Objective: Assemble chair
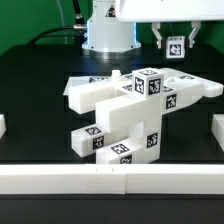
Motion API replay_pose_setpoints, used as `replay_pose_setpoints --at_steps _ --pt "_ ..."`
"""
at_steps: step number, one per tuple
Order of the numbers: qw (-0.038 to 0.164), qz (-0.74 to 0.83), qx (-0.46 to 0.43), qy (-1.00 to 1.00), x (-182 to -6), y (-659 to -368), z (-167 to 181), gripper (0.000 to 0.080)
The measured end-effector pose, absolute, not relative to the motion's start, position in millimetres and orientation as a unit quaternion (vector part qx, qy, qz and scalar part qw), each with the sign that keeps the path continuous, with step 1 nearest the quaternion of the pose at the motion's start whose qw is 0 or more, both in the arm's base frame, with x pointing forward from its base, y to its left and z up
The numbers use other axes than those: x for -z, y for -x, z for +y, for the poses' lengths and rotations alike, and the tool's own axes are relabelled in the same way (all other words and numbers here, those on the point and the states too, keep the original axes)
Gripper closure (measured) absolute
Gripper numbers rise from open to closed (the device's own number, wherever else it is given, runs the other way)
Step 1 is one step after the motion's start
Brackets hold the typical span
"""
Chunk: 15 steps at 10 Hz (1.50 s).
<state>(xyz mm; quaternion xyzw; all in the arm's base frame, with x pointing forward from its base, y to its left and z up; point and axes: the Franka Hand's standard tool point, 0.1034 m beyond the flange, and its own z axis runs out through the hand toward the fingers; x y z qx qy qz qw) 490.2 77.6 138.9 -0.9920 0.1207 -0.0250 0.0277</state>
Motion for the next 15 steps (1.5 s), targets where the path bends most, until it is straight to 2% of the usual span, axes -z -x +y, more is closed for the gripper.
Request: replay_pose_setpoints --at_steps 1,2,6,9,13,15 --pt "0.03 0.107 0.033 0.993 -153.6 -506.3 64.7 0.0509" --pt "0.025 0.091 0.031 0.995 -157.4 -527.4 41.0 0.0509" --pt "0.022 0.086 0.03 0.996 -150.9 -524.9 45.1 0.0508" --pt "0.006 0.052 0.045 0.998 -152.1 -555.2 12.1 0.0508" --pt "0.006 0.05 0.041 0.998 -149.9 -553.5 10.9 0.0508" --pt "-0.007 0.028 0.035 0.999 -138.1 -559.3 -6.7 0.0508"
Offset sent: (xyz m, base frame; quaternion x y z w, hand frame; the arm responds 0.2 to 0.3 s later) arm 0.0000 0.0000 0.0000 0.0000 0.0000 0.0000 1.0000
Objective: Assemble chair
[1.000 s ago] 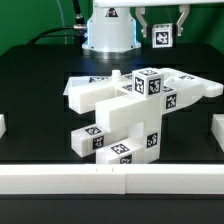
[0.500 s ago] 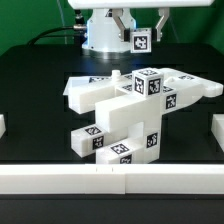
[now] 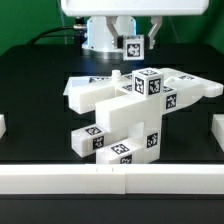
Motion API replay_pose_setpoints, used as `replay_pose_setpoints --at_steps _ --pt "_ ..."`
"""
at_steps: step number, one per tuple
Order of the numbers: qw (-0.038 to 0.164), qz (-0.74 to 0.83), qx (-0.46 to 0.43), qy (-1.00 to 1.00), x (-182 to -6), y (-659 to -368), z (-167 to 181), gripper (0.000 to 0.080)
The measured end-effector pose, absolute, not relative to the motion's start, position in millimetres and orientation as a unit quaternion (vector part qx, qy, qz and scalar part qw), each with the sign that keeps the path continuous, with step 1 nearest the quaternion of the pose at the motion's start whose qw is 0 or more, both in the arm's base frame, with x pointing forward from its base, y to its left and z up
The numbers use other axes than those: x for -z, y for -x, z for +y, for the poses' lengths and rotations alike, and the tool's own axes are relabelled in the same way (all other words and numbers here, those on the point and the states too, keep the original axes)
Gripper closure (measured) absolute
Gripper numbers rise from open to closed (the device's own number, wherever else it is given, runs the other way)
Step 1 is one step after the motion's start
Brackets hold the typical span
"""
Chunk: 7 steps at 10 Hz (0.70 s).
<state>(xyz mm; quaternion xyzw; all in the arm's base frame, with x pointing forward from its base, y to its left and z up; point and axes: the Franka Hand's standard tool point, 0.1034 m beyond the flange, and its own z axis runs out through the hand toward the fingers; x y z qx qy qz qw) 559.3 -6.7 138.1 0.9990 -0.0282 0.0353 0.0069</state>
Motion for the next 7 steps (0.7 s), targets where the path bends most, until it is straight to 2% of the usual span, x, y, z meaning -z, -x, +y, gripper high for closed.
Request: replay_pose_setpoints --at_steps 2,7 --pt "0.015 -0.025 -0.04 -0.999 -135.3 -573.0 -22.5 0.0508" --pt "0.017 -0.025 -0.039 -0.999 -132.8 -575.0 -23.3 0.0508"
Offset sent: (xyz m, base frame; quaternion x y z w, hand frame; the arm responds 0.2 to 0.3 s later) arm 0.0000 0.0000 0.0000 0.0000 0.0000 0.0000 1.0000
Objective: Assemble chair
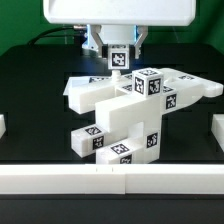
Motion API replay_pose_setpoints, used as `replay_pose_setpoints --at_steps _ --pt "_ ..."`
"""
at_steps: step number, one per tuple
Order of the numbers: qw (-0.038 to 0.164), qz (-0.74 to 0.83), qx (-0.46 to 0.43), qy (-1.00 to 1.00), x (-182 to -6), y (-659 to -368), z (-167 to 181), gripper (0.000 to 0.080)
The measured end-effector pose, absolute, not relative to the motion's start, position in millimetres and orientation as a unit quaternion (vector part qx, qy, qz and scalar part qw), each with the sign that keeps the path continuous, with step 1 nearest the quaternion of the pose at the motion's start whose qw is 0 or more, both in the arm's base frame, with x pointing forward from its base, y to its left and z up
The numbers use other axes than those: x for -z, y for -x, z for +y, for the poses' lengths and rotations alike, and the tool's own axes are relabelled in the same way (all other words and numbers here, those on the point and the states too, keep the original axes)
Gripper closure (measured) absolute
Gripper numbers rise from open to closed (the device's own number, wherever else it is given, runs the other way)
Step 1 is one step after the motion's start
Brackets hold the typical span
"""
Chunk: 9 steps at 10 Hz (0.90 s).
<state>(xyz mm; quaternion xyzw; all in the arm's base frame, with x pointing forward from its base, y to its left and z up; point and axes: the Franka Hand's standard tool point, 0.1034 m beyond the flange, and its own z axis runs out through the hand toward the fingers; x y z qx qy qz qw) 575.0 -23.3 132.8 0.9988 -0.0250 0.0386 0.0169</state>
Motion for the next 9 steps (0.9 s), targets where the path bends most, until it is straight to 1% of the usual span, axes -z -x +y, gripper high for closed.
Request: replay_pose_setpoints --at_steps 2,5,9 --pt "0.02 -0.027 -0.042 -0.999 -133.2 -583.5 -24.0 0.0508" --pt "0.021 -0.027 -0.039 -0.999 -129.2 -581.5 -24.7 0.0508" --pt "0.024 -0.026 -0.047 -0.998 -128.5 -584.1 -25.1 0.0508"
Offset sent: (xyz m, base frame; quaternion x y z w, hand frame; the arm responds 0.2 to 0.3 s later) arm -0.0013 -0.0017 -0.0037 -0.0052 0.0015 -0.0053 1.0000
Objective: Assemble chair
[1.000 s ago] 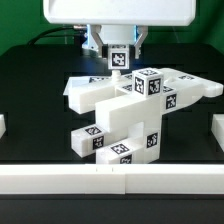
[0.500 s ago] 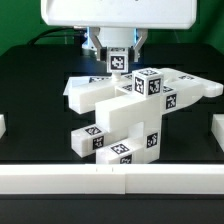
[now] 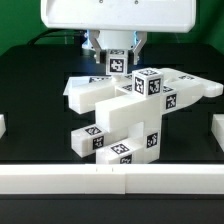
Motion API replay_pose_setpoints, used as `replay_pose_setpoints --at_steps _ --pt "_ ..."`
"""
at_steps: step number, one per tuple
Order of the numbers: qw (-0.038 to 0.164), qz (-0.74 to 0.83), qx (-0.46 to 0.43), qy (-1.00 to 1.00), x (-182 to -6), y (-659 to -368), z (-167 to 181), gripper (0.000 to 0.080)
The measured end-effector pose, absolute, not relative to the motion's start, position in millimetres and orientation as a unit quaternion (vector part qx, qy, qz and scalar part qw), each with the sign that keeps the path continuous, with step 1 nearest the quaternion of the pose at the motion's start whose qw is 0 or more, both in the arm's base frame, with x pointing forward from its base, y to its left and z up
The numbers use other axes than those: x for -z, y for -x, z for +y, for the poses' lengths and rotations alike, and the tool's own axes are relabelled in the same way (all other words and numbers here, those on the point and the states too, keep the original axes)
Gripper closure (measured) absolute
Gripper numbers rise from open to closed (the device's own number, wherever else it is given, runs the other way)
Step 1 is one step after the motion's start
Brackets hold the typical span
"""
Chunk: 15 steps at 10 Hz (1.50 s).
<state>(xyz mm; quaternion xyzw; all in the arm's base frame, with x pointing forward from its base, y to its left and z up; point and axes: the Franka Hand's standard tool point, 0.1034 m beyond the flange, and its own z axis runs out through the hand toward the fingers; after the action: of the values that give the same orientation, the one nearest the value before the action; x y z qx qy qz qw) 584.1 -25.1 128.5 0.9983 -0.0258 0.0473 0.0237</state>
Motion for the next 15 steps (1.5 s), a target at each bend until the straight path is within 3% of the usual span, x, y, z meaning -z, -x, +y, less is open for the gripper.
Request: replay_pose_setpoints --at_steps 6,15 --pt "0.023 -0.026 -0.057 -0.998 -130.9 -581.4 -22.2 0.0508" --pt "0.031 -0.025 -0.069 -0.997 -121.1 -578.3 -27.6 0.0508"
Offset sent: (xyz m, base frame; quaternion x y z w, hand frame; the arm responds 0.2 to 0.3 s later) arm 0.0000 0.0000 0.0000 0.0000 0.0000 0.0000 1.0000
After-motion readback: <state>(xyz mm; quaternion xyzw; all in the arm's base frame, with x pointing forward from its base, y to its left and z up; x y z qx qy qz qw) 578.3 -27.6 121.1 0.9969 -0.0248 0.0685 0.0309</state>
